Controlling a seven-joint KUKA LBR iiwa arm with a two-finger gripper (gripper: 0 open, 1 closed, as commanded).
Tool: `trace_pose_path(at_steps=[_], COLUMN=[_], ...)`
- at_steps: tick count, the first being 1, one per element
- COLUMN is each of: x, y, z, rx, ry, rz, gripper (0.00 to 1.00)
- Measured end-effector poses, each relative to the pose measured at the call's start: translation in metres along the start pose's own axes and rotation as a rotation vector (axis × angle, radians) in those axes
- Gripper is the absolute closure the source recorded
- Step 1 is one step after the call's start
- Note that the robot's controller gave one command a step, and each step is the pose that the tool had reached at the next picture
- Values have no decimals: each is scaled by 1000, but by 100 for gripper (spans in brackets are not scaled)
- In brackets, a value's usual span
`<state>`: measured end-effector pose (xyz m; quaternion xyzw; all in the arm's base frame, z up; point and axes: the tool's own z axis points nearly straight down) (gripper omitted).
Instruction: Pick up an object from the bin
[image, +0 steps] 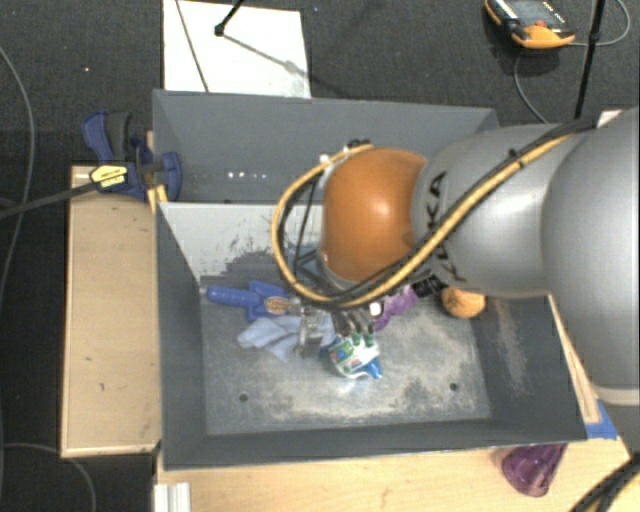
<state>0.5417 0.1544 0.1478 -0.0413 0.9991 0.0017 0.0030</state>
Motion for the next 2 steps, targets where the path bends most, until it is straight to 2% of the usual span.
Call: trace_pose_path(at_steps=[2], x=[-3], y=[0], z=[-24], rx=[-2], ry=[-10], rz=[1], gripper=[100])
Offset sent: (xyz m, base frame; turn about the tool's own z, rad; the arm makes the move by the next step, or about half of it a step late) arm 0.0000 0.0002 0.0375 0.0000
